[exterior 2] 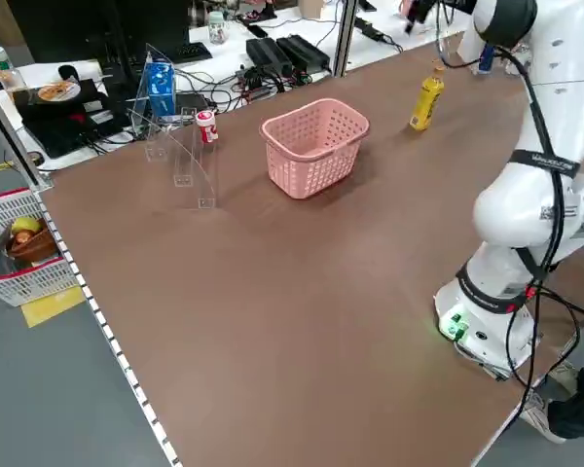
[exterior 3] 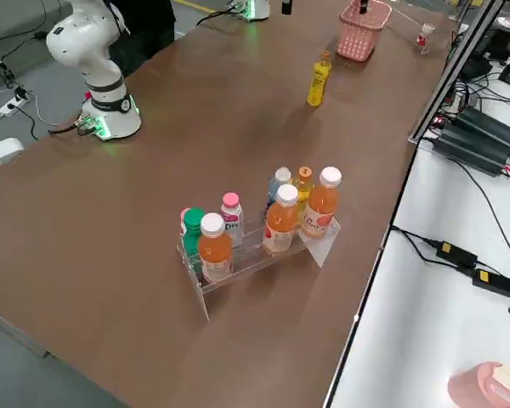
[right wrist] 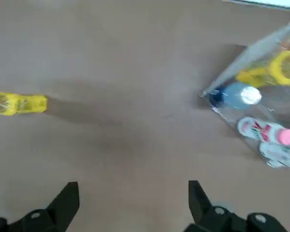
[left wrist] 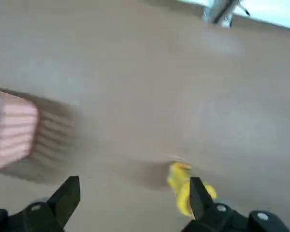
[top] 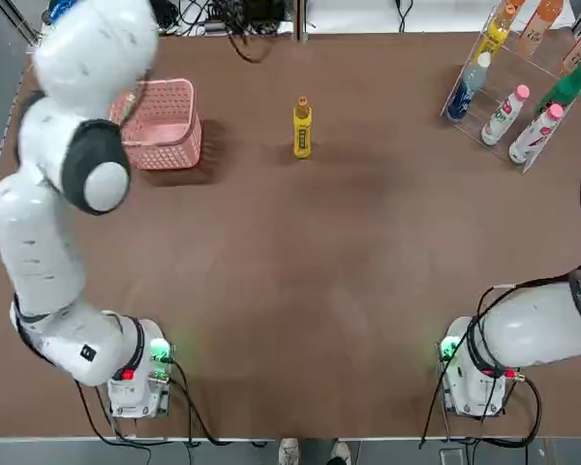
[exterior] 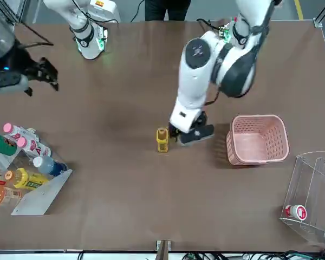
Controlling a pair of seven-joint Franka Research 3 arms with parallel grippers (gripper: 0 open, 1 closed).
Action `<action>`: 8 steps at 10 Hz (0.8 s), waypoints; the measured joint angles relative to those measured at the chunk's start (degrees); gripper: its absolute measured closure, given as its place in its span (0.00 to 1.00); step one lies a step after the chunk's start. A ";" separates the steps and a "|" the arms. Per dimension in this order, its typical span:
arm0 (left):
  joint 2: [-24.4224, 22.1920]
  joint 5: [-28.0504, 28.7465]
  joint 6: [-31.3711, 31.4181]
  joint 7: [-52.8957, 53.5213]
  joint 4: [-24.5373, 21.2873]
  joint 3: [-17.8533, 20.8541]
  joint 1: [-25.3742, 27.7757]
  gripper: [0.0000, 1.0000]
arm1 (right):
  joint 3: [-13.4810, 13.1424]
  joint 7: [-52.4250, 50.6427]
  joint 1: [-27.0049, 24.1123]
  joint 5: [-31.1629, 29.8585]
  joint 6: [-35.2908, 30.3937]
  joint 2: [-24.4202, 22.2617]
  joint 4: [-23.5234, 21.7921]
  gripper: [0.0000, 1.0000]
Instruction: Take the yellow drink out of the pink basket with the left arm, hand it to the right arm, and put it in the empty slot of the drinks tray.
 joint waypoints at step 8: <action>-13.82 -13.97 -12.60 33.61 -0.44 25.30 8.94 0.00 | -0.03 31.28 25.81 -0.52 18.36 19.01 0.54 0.04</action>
